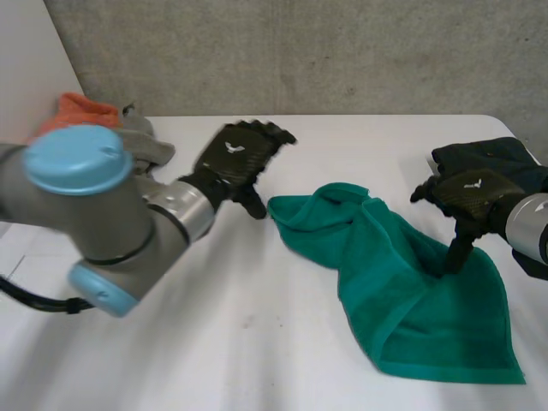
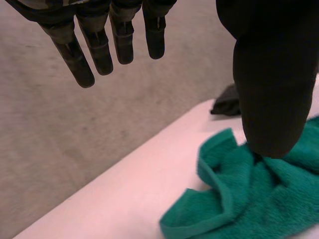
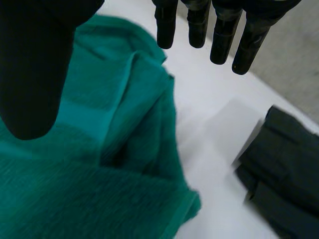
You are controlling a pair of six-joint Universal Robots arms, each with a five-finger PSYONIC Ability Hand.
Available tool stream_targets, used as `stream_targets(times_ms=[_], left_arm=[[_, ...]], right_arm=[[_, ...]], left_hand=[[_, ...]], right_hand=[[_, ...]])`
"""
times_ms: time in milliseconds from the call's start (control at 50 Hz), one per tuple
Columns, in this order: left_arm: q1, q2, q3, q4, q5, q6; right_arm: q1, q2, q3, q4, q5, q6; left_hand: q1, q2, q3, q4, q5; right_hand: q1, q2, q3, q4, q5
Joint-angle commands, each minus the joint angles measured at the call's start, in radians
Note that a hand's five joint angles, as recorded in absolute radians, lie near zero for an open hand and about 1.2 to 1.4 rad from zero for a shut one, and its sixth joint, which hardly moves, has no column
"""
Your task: Fold the laundry.
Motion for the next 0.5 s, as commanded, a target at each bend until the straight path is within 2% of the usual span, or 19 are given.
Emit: stream_targets(times_ms=[20, 100, 240, 380, 500], left_arm=[[-0.059, -0.191, 0.194, -0.051, 0.009, 0.135], [-0.064, -0.285, 0.302, -0.085, 0.009, 0.184], [-0.062, -0.469, 0.516, -0.115, 0.012, 0.208], [-0.062, -0.581, 0.695, -0.192, 0.009, 0.208], [-0.064, -0.658, 0.784, -0.214, -0.016, 0.219]], right_arm=[[0.010, 0.011, 0.074, -0.007, 0.003, -0.009], [0.010, 0.020, 0.103, -0.068, 0.014, 0.026], [0.077, 0.091, 0.098, -0.209, 0.054, 0.199], [0.153, 0.180, 0.071, -0.240, 0.128, 0.218], [0.206, 0.261, 0.049, -0.283, 0.184, 0.236]], left_hand=[[0.030, 0.023, 0.020, 0.027, 0.038], [0.030, 0.023, 0.020, 0.027, 0.038], [0.039, 0.032, 0.029, 0.036, 0.047], [0.062, 0.056, 0.053, 0.060, 0.070], [0.276, 0.270, 0.267, 0.274, 0.284]], right_hand=[[-0.024, -0.043, -0.038, -0.059, -0.068], [-0.024, -0.043, -0.038, -0.059, -0.068], [-0.024, -0.043, -0.038, -0.059, -0.068], [-0.024, -0.043, -0.038, -0.059, -0.068], [-0.024, -0.043, -0.038, -0.059, -0.068]])
